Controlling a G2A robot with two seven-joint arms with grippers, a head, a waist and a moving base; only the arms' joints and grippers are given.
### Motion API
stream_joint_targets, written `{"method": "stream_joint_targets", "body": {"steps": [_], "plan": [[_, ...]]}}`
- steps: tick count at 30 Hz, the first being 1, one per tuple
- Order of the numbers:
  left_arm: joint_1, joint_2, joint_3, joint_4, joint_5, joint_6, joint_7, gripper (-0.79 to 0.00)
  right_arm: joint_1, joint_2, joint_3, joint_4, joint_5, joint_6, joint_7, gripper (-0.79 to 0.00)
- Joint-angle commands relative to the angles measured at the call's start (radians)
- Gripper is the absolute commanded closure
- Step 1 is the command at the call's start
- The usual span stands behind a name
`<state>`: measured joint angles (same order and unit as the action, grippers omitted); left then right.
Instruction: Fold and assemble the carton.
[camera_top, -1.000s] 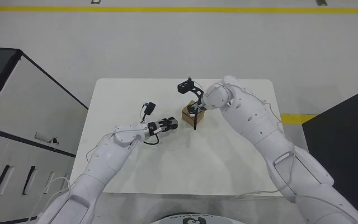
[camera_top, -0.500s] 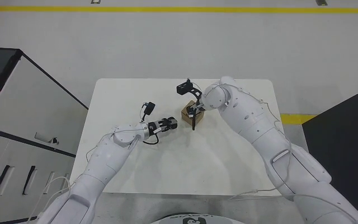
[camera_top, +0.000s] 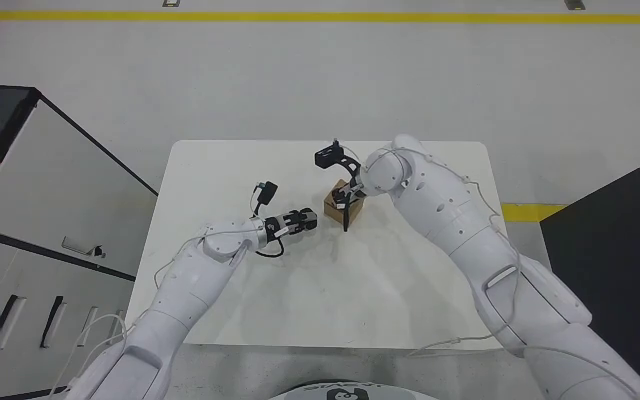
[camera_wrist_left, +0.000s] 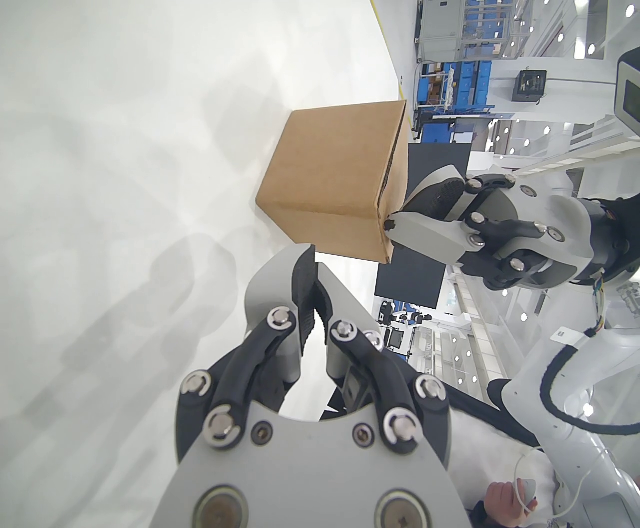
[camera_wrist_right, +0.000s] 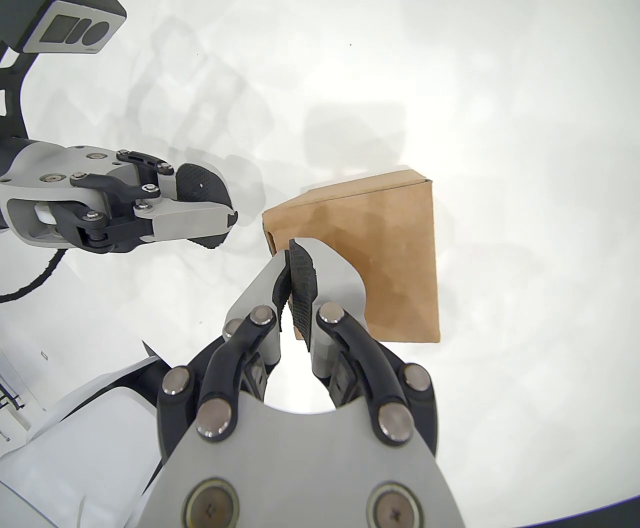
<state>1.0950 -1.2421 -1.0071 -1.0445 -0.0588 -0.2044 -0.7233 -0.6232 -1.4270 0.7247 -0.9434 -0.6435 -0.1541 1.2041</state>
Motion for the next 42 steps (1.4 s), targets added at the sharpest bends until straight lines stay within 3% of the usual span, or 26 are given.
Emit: {"method": "stream_joint_targets", "body": {"steps": [1,42], "plan": [[0.0,0.0,0.0,0.001,0.0,0.0,0.0,0.0,0.001,-0.002,-0.002,0.004,0.001,0.0,-0.001,0.0],[0.007,-0.001,-0.011,-0.004,0.003,-0.003,-0.003,0.0,0.018,-0.022,-0.011,0.059,0.043,-0.003,0.0,0.0]]}}
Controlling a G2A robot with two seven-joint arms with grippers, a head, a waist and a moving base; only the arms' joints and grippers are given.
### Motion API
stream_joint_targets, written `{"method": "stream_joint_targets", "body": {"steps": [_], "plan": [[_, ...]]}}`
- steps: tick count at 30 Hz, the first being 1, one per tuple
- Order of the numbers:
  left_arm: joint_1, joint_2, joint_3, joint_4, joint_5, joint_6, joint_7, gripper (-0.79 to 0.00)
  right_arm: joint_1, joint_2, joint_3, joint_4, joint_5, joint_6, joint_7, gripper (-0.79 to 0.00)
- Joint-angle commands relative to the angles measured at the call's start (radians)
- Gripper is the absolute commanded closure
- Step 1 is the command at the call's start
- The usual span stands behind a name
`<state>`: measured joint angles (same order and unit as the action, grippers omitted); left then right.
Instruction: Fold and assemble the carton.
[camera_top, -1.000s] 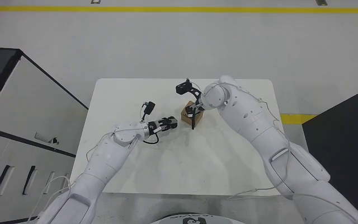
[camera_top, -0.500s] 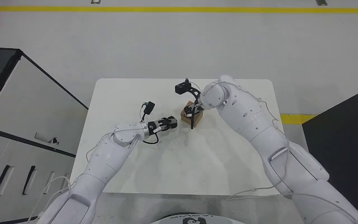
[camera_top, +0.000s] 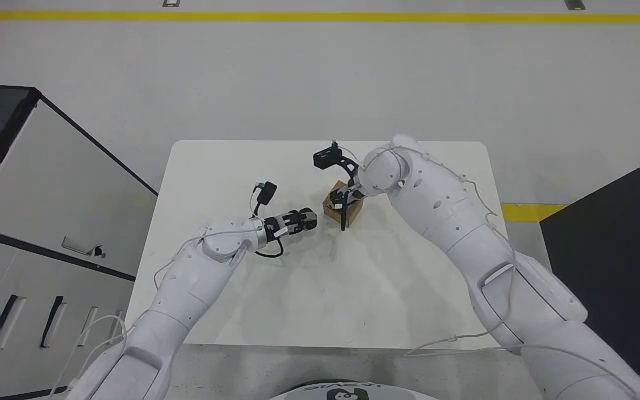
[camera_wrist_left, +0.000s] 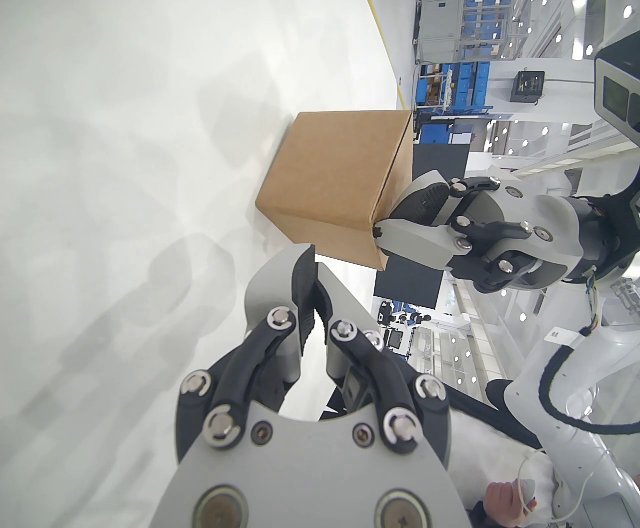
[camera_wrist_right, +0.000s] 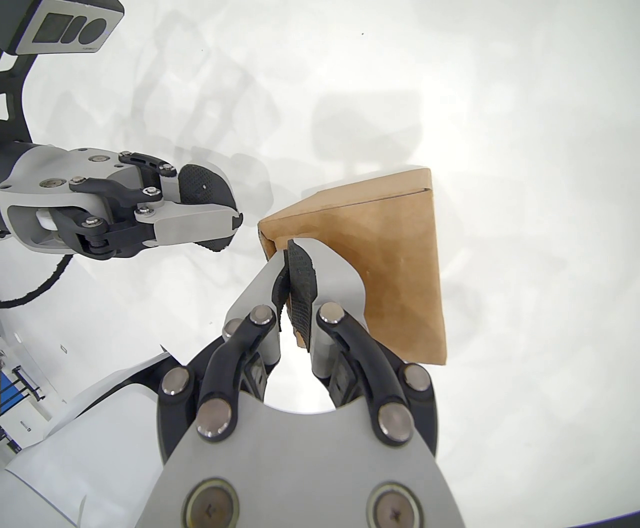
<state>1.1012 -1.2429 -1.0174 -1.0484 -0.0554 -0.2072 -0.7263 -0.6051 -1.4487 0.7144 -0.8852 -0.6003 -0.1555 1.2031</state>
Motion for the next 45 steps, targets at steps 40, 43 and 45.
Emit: {"method": "stream_joint_targets", "body": {"steps": [40,43,45], "plan": [[0.018,0.004,-0.014,-0.07,0.012,-0.001,0.002,-0.785,-0.103,0.097,0.277,-0.176,0.148,-0.023,0.035,-0.785],[0.024,0.006,-0.019,-0.093,0.018,0.001,0.0,-0.785,-0.14,0.116,0.337,-0.21,0.185,-0.022,0.036,-0.785],[0.024,0.009,-0.022,-0.101,0.036,0.004,0.01,-0.785,-0.16,0.125,0.37,-0.227,0.217,-0.016,0.033,-0.785]]}}
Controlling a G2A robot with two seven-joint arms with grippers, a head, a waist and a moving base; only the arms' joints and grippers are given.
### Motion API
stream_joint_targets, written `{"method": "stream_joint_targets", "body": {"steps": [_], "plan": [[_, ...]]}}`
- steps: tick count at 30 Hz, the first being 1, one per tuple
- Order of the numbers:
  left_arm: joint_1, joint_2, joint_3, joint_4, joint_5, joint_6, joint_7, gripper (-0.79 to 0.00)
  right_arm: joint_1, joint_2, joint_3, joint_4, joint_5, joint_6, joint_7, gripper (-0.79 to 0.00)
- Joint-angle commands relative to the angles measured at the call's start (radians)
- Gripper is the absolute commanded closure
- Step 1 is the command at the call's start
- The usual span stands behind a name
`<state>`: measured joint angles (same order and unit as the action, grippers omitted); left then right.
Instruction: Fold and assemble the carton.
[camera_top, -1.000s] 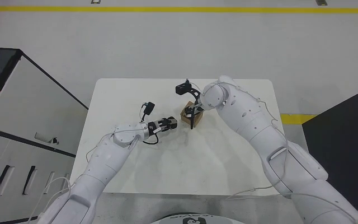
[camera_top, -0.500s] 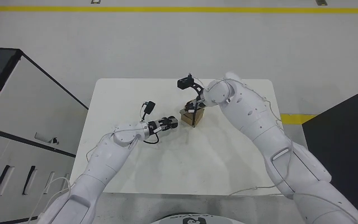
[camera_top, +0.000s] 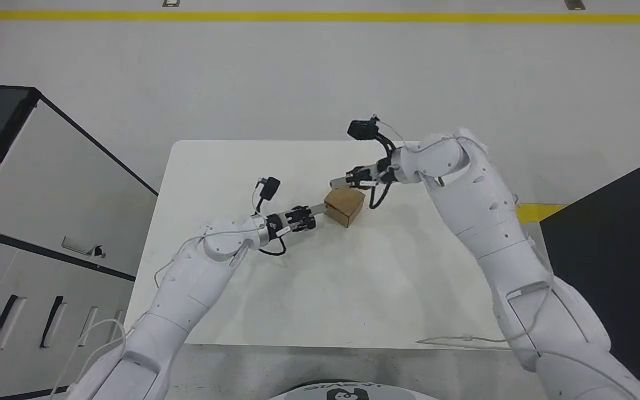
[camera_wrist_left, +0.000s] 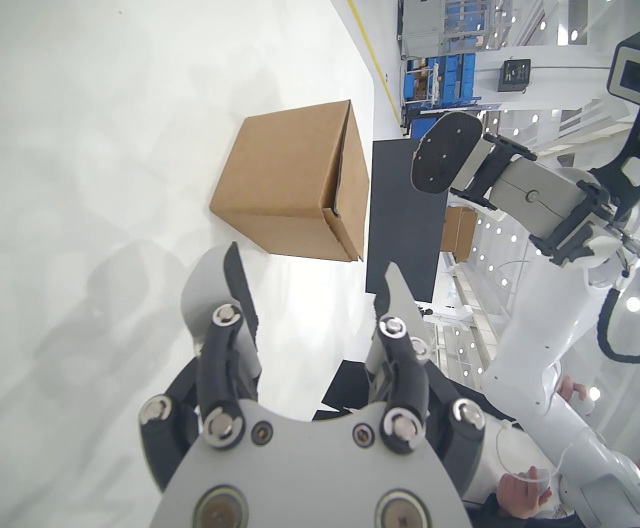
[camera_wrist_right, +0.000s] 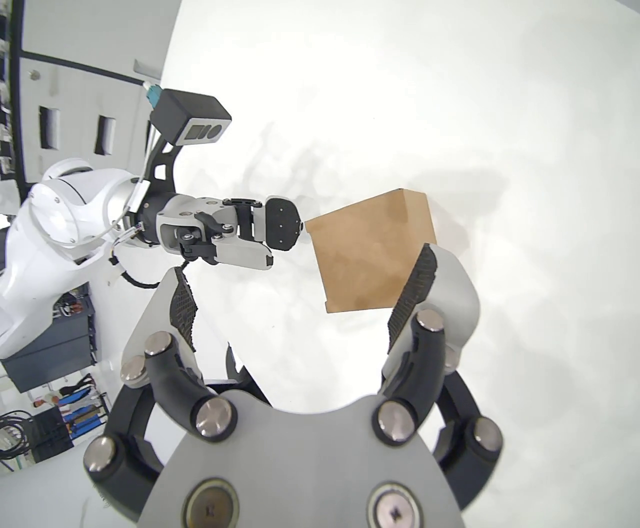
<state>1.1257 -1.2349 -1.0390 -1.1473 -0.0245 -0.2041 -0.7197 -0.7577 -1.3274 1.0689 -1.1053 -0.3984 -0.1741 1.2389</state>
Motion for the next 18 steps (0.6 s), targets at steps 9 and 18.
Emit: {"method": "stream_joint_targets", "body": {"steps": [9,18], "plan": [[0.015,0.006,-0.005,-0.038,0.066,-0.043,0.04,-0.785,-0.008,0.003,0.015,-0.007,0.015,0.003,-0.002,-0.785],[0.072,0.022,0.016,-0.146,0.42,-0.212,0.225,-0.785,-0.046,0.023,0.114,0.046,0.198,0.025,-0.022,-0.785]]}}
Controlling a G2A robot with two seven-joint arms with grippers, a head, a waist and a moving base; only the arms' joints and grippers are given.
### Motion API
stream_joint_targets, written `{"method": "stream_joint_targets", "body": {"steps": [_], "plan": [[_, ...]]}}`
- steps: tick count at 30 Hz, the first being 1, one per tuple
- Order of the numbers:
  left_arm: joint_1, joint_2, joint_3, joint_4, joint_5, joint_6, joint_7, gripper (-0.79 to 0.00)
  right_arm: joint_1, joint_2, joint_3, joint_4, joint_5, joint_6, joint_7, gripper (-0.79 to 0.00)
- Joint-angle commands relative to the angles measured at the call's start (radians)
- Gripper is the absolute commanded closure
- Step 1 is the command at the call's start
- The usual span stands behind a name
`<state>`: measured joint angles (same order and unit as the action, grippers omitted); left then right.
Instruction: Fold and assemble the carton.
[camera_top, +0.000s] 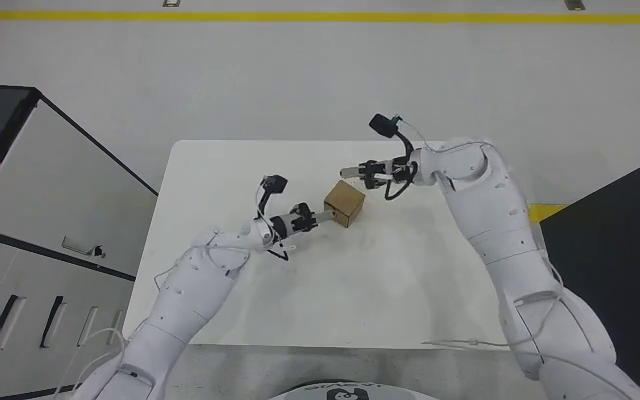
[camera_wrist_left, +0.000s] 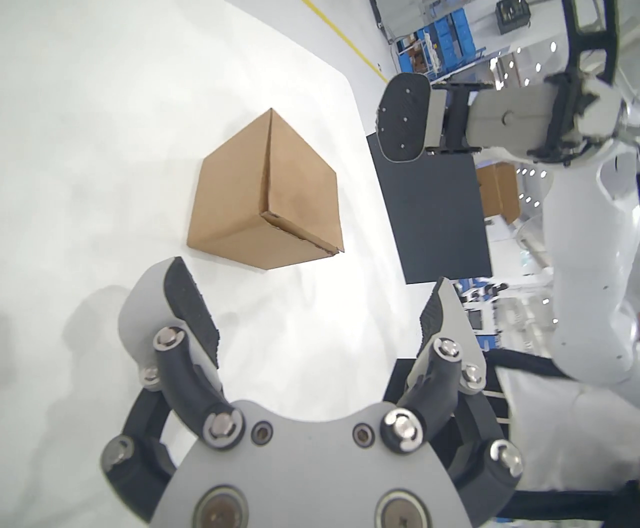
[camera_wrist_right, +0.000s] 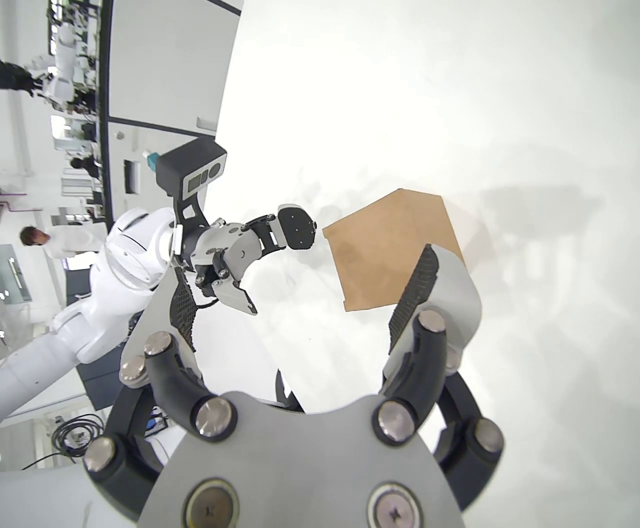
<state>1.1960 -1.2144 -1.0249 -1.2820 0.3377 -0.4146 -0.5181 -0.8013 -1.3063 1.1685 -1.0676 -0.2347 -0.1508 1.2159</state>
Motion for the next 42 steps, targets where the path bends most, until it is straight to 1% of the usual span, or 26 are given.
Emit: {"method": "stream_joint_targets", "body": {"steps": [1,8,10,11,13,15,17,19,26,28,29,31,33,37,42], "plan": [[0.002,0.001,0.002,-0.011,0.058,-0.002,0.024,-0.785,-0.001,0.005,0.031,0.013,0.05,0.003,-0.009,-0.785],[0.002,0.002,0.001,-0.012,0.064,0.0,0.029,-0.785,-0.001,0.005,0.031,0.013,0.05,0.003,-0.009,-0.785],[0.002,0.002,0.004,-0.009,0.144,-0.015,0.101,-0.785,-0.015,0.004,0.033,0.024,0.075,0.017,-0.017,-0.785],[0.009,-0.001,0.012,0.0,0.151,-0.042,0.143,-0.785,-0.018,0.005,0.04,0.032,0.099,0.024,-0.024,-0.785],[0.002,-0.002,0.025,0.024,0.283,-0.052,0.241,-0.785,-0.019,0.007,0.057,0.061,0.143,0.027,-0.032,-0.785],[0.011,-0.01,0.044,0.036,0.295,-0.087,0.333,-0.785,-0.016,0.009,0.071,0.091,0.188,0.023,-0.029,-0.785],[-0.002,-0.013,0.061,0.053,0.402,-0.09,0.405,-0.785,-0.008,0.01,0.076,0.123,0.211,0.023,-0.032,-0.785],[-0.008,-0.018,0.081,0.074,0.507,-0.067,0.492,-0.785,0.001,0.008,0.079,0.158,0.256,0.027,-0.029,-0.785],[-0.009,-0.019,0.085,0.077,0.52,-0.064,0.501,-0.785,0.006,0.008,0.077,0.165,0.259,0.024,-0.028,-0.785],[-0.007,-0.017,0.098,0.068,0.587,-0.052,0.491,-0.785,-0.008,0.007,0.075,0.17,0.259,0.034,-0.064,-0.785],[-0.002,-0.018,0.102,0.06,0.607,-0.046,0.516,-0.785,-0.012,0.007,0.073,0.173,0.268,0.034,-0.073,-0.785],[0.0,-0.022,0.112,0.066,0.612,-0.054,0.536,-0.785,-0.01,0.006,0.07,0.194,0.273,0.031,-0.097,-0.785],[-0.004,-0.026,0.127,0.079,0.666,-0.023,0.557,-0.785,-0.005,0.003,0.064,0.219,0.286,0.022,-0.114,-0.785],[-0.017,-0.039,0.15,0.105,0.684,-0.003,0.605,-0.785,0.015,-0.006,0.04,0.279,0.3,-0.002,-0.145,-0.785],[-0.034,-0.053,0.177,0.139,0.711,0.016,0.635,-0.785,0.048,-0.024,-0.004,0.363,0.313,-0.029,-0.18,-0.785]]}}
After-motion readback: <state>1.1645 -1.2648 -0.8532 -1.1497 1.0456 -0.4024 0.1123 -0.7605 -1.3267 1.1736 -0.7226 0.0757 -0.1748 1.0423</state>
